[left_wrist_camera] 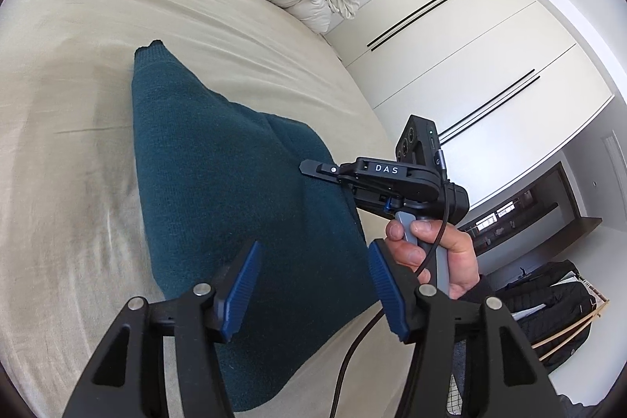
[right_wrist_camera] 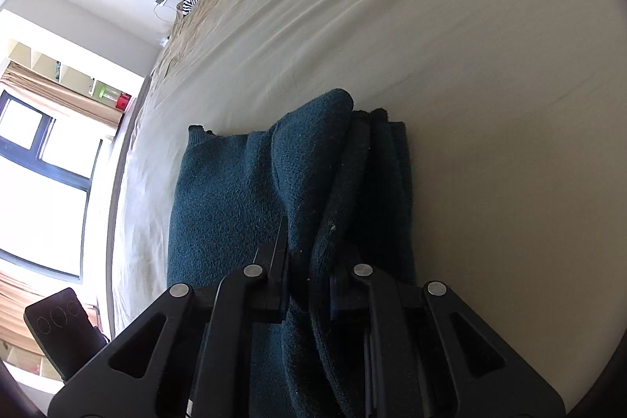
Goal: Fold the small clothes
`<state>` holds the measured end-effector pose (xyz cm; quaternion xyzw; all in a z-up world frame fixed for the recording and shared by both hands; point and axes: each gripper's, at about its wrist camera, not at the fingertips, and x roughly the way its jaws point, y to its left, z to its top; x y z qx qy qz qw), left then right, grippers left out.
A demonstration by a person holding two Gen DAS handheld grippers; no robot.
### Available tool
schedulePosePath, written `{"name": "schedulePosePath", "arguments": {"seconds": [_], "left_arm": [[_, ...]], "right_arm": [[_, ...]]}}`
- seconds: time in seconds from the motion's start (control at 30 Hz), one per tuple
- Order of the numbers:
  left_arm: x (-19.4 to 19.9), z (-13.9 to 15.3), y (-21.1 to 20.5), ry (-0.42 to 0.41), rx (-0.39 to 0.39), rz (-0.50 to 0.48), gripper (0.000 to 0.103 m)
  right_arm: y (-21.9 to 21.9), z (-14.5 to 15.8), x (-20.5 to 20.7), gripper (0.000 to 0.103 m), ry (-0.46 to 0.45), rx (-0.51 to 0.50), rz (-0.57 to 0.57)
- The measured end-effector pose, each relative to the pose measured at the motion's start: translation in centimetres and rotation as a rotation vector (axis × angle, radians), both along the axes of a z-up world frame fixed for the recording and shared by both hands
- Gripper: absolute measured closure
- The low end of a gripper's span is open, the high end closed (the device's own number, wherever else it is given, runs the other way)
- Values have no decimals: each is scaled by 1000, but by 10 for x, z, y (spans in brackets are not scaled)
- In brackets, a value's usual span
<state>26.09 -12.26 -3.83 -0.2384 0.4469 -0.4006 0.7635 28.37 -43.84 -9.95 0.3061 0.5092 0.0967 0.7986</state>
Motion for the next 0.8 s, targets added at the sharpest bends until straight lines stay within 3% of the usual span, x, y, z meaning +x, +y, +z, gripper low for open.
{"name": "schedulePosePath", "arguments": {"seconds": [0.13, 0.2, 0.33, 0.5, 0.8], "left_arm": [[1, -11, -14, 25, 36, -21, 42], [2, -16, -20, 28, 60, -26, 42], [-2, -16, -24, 18, 77, -26, 42], [-1, -21, -29, 29, 93, -30, 42], [7, -41, -44, 94, 133, -50, 42]], "right_arm": [[-20, -30, -10, 89, 7, 84, -47], [-25, -29, -18, 86, -6, 111, -68], [-35, -17, -47, 82, -29, 71, -108], [-19, -6, -80, 82, -30, 34, -36], [-13, -24, -137, 85, -26, -70, -44]]}}
